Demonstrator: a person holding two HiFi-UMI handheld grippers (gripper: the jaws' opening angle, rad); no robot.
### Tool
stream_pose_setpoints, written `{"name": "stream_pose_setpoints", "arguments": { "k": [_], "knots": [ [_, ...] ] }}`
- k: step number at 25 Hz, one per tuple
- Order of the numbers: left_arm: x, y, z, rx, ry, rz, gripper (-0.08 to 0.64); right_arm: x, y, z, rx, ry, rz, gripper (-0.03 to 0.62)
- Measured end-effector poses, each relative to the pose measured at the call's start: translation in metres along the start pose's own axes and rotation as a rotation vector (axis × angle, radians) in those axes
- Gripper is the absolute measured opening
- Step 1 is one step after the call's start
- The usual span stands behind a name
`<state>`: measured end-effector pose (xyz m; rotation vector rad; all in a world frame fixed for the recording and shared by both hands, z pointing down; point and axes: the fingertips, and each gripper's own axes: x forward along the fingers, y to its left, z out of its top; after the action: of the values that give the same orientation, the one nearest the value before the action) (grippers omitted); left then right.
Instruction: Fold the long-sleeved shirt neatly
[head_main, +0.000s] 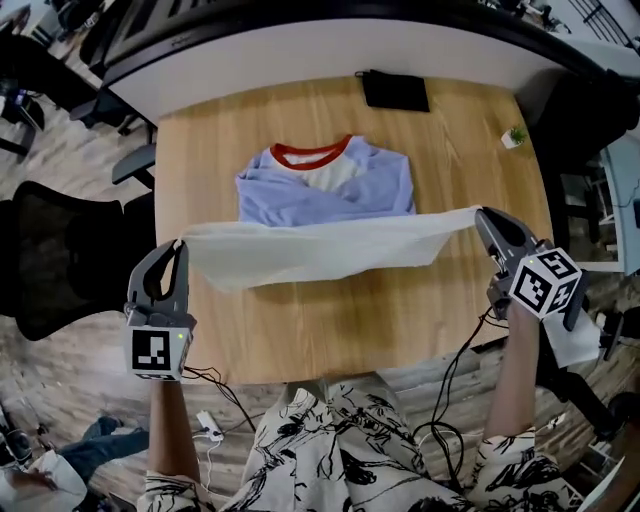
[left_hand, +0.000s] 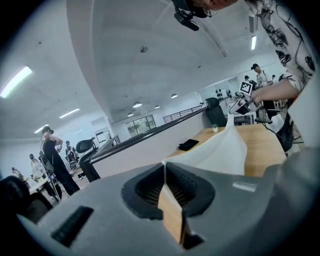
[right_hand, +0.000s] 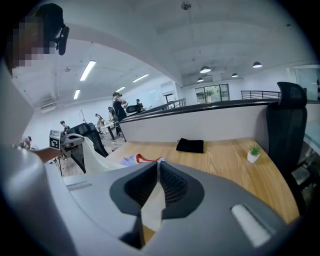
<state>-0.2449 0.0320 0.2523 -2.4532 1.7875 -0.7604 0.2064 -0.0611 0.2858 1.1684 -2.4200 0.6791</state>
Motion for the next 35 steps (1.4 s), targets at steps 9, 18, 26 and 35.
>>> {"name": "stream_pose_setpoints", "arguments": {
  "k": [9, 18, 26, 35],
  "knots": [
    [0.098, 0.050, -0.010, 0.051, 0.057, 0.089, 0.021, 0.101, -0.050, 0.044, -0.011, 0.047, 0.073, 0.031],
    [0.200, 0.066, -0.077, 0.057, 0.195, 0.035, 0.021, 0.207, -0.098, 0.022, 0.035, 0.180, 0.031, 0.031],
    [0.267, 0.070, -0.149, -0.034, 0.307, -0.019, 0.023, 0.282, -0.131, -0.029, 0.122, 0.318, -0.006, 0.035],
    [0.267, 0.070, -0.173, -0.128, 0.334, -0.070, 0.220, 0.276, -0.152, -0.036, 0.164, 0.258, -0.026, 0.192]
  ]
}}
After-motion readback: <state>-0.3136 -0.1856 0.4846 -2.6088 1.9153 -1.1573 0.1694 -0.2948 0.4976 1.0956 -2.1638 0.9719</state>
